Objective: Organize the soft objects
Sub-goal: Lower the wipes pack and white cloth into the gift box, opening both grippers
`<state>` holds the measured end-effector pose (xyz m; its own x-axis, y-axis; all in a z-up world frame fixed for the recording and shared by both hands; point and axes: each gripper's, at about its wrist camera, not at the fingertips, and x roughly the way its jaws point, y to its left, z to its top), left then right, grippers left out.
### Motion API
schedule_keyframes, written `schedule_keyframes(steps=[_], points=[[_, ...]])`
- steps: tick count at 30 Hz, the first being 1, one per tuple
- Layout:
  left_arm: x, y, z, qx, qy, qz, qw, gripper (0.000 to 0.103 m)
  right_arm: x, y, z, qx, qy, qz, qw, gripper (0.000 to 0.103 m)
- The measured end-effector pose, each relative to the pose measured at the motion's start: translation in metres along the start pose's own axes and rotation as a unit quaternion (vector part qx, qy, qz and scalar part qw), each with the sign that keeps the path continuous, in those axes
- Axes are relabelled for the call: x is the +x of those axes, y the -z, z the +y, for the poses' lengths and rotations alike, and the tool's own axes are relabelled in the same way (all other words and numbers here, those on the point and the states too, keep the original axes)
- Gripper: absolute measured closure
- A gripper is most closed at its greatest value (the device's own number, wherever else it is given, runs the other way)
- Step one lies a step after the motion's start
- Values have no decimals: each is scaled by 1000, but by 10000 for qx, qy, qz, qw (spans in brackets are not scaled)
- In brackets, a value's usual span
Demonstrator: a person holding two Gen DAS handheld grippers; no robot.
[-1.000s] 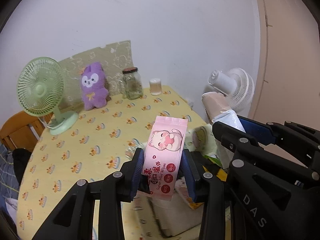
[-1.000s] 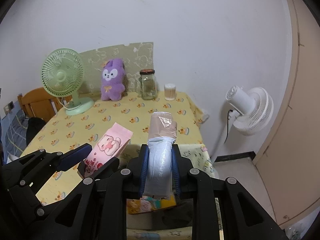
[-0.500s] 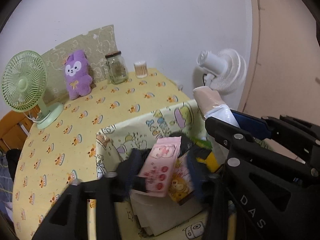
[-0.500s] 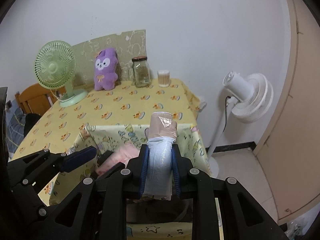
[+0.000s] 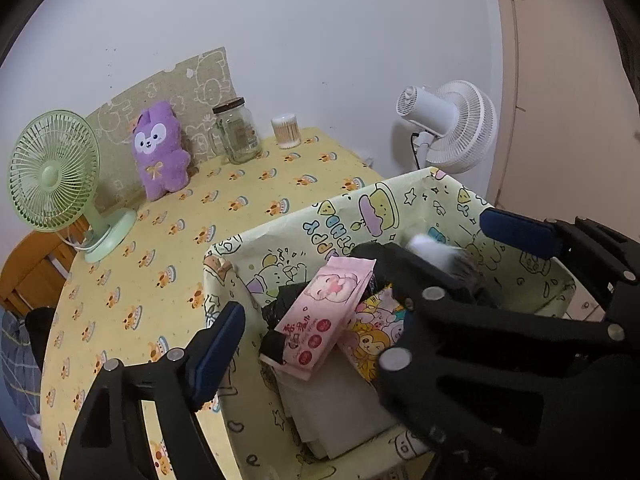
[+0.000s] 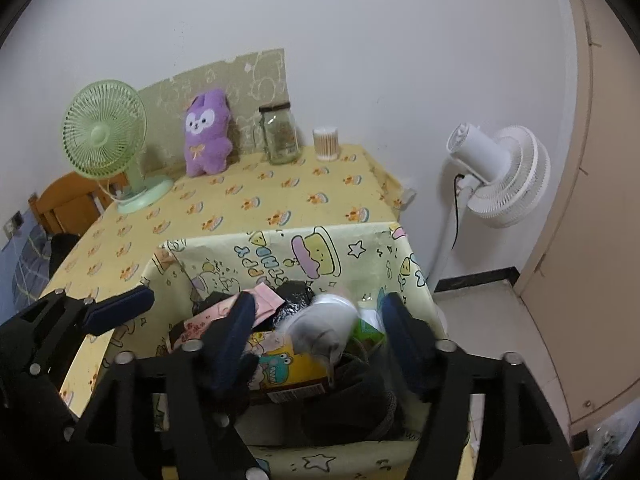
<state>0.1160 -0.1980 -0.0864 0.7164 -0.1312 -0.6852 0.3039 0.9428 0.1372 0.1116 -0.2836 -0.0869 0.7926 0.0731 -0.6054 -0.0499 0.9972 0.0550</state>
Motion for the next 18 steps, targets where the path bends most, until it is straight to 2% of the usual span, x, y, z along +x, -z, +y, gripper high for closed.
schedule_keyframes(steps=[10, 13, 18], points=[[-20, 6, 9, -148, 140, -148, 9997, 19, -15, 0, 13, 83, 133, -53, 9999, 16], [-27, 6, 15, -180, 100, -229, 9995, 14, -23, -2, 22, 56, 165, -114, 9998, 15], [-42, 8, 31, -214, 18, -329, 9992, 14, -34, -6, 39, 9, 211, -132, 9997, 12]])
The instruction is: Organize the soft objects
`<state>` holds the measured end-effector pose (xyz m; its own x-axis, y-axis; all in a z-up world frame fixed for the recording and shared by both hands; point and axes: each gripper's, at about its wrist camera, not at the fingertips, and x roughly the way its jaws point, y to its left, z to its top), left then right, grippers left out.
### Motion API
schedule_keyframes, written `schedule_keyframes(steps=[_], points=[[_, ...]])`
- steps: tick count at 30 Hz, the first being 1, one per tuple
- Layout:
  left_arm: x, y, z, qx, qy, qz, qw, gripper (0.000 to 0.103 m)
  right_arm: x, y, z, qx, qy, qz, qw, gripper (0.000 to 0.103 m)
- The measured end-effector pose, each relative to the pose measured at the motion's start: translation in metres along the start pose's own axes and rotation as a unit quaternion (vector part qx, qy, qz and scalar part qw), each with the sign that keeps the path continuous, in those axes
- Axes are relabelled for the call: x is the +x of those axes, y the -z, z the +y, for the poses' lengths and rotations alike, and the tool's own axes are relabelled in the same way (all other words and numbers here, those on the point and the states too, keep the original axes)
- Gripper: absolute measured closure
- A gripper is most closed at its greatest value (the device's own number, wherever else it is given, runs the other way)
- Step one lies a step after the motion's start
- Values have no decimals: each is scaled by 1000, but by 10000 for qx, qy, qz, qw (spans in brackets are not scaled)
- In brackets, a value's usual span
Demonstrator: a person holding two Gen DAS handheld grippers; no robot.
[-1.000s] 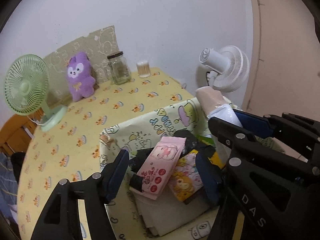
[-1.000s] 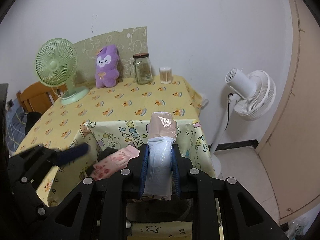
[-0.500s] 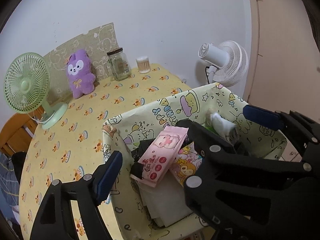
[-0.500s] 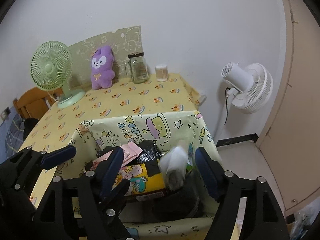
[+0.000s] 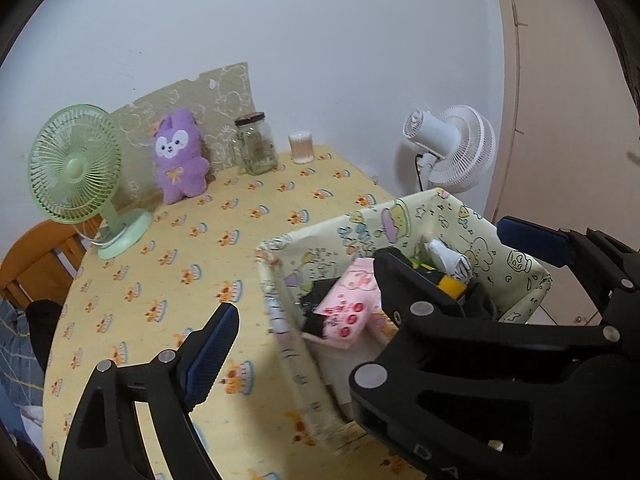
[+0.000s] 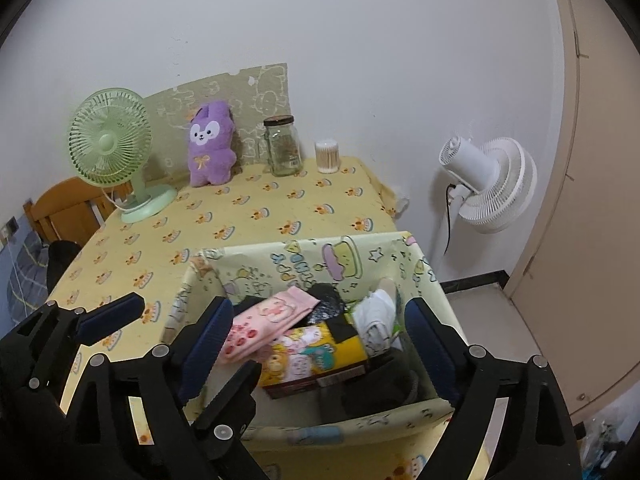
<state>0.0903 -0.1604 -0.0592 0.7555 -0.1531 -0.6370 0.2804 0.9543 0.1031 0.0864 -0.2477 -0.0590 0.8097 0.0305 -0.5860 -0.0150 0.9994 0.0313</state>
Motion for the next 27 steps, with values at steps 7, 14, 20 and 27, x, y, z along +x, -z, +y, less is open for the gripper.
schedule_keyframes(steps=[7, 14, 20, 27], points=[[-23, 1, 26, -169, -86, -196, 9996, 7, -22, -6, 26, -27, -37, -124, 9999, 10], [-52, 7, 55, -335, -294, -463, 9979, 2, -44, -9, 54, -82, -152, -266, 9995, 10], [-80, 14, 80, -495, -451, -731, 9951, 0, -66, -13, 75, -142, -220, -429, 9987, 10], [-112, 22, 106, -694, -697, -886, 9912, 0, -90, -18, 96, -209, -304, -649, 9972, 10]])
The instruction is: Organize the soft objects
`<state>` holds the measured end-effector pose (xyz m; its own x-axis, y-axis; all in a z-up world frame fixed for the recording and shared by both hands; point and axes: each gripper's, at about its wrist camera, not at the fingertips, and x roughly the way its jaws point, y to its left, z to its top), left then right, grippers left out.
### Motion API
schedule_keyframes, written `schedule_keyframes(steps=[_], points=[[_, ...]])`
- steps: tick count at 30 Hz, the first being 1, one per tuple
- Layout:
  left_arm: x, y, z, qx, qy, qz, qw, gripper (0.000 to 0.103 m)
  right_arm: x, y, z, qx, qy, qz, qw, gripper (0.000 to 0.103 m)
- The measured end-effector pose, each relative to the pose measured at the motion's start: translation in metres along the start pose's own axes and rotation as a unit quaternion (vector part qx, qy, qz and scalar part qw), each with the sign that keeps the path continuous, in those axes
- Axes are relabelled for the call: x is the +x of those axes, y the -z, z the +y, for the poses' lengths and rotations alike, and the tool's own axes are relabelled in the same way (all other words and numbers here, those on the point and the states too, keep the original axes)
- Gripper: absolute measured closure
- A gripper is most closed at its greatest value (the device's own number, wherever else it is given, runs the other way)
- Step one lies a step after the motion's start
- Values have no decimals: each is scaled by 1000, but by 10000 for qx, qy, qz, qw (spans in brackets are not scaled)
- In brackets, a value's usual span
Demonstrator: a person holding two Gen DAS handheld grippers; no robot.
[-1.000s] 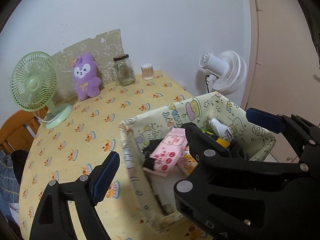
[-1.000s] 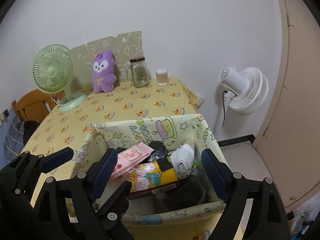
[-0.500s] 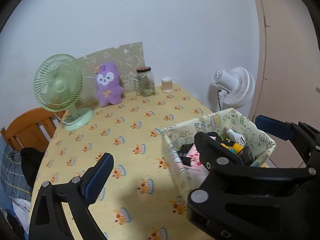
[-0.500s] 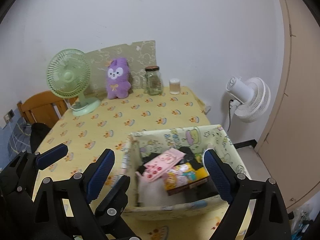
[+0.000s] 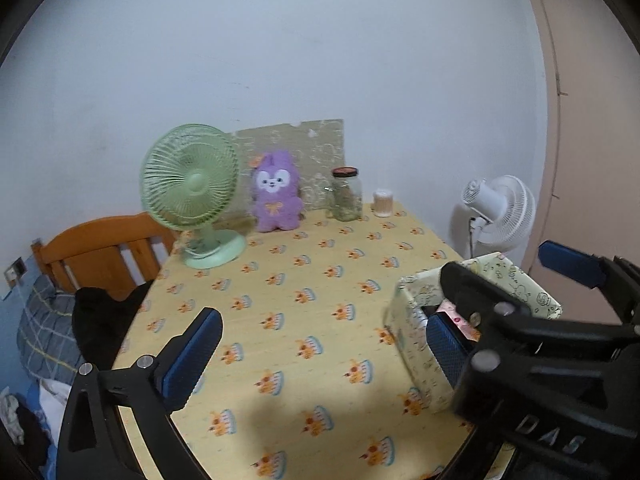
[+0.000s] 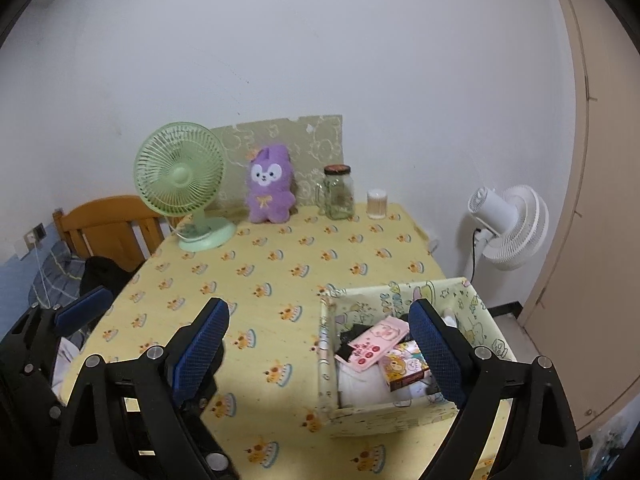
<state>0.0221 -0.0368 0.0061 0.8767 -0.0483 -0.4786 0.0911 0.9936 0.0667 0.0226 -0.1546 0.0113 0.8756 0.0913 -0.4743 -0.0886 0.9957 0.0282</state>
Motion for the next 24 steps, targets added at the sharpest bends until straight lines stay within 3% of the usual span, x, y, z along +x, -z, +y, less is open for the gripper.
schedule_keyframes(steps=[14, 24], points=[[-41, 5, 51, -314, -370, -366, 9982, 0, -43, -3, 17, 84, 215, -451, 9987, 9], [-55, 9, 65, -492, -429, -581, 9962, 0, -55, 4, 17, 128, 301, -585, 9978, 5]])
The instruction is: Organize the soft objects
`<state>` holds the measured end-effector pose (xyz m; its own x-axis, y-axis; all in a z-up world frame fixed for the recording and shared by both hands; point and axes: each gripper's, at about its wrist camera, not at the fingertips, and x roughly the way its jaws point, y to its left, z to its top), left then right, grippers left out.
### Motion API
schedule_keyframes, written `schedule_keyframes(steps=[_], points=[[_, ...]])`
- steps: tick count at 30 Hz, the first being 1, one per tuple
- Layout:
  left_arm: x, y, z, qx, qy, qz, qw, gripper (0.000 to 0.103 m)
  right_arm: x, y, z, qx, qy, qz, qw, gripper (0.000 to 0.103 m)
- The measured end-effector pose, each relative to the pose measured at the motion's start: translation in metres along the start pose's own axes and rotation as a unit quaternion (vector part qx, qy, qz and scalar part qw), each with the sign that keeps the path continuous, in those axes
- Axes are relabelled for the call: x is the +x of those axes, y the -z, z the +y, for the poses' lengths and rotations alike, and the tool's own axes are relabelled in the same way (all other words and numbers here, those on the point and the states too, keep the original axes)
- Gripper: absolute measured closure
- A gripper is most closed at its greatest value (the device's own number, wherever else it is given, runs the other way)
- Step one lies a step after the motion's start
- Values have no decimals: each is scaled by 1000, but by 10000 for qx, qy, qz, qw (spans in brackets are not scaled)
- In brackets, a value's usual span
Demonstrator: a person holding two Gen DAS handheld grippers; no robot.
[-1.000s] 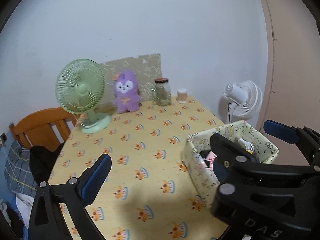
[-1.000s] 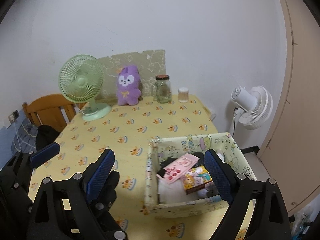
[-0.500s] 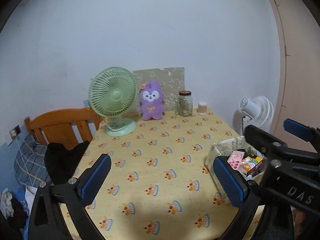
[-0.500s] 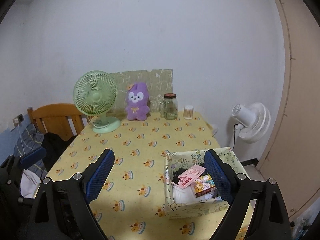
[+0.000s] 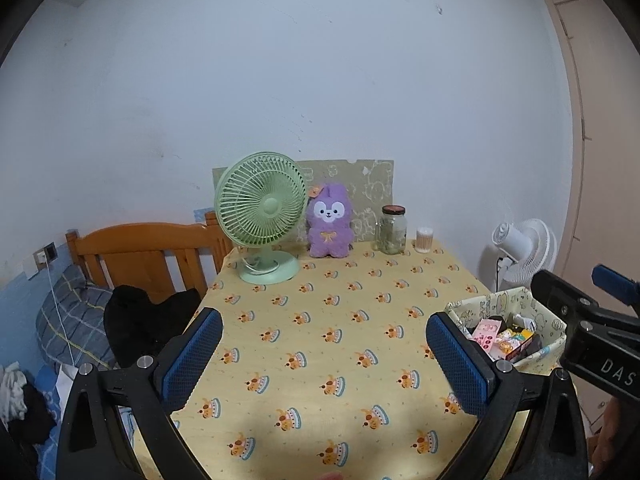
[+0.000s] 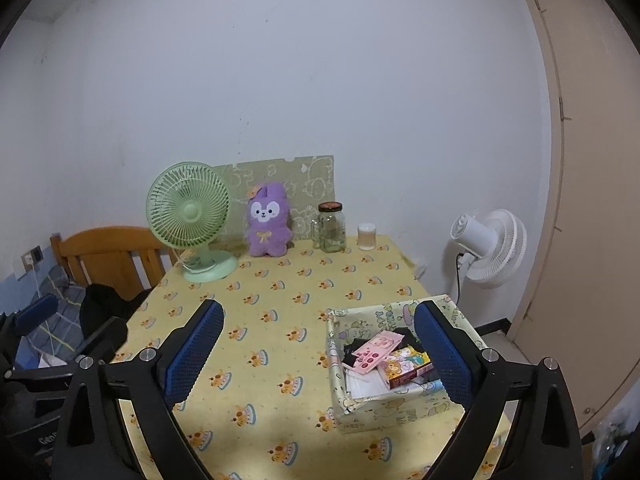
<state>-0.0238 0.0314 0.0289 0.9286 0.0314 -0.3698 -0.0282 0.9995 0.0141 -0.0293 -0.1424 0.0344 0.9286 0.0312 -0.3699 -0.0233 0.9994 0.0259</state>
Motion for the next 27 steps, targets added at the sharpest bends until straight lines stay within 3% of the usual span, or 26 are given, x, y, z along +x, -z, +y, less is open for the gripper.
schedule_keyframes(steps=[27], points=[[-10, 2, -1, -157, -24, -3, 9999, 0, 4, 5, -4, -8, -124, 37, 9999, 3]])
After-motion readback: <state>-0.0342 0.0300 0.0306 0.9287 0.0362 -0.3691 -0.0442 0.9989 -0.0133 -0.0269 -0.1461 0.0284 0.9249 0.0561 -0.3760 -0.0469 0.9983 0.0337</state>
